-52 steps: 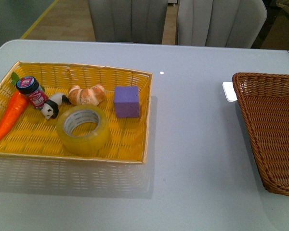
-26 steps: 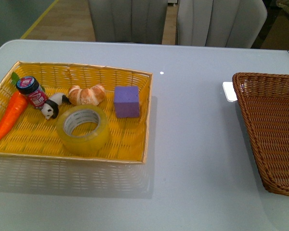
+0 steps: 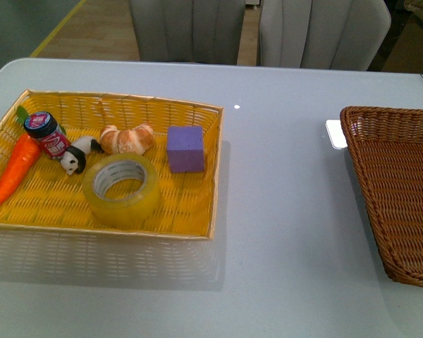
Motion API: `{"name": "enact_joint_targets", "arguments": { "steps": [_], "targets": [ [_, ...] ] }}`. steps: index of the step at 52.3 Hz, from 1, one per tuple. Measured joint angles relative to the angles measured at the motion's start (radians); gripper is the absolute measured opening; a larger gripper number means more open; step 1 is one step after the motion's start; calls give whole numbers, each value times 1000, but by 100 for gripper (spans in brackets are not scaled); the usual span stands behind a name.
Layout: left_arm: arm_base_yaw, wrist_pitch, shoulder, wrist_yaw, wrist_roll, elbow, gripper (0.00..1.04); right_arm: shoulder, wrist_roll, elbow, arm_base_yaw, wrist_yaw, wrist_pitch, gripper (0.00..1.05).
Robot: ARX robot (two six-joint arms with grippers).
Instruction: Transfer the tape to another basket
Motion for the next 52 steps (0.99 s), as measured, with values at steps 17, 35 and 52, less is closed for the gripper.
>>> {"name": "enact_joint_targets", "arguments": {
  "steps": [17, 35, 52],
  "targets": [
    [0, 0, 0, 0, 0, 0, 96, 612, 69, 155, -288, -233, 108, 96],
    [0, 0, 0, 0, 0, 0, 96, 1639, -144, 628, -449, -278, 521, 96],
    [0, 0, 0, 0, 0, 0, 96, 2101, -219, 994, -487, -225, 421, 96]
  ]
}}
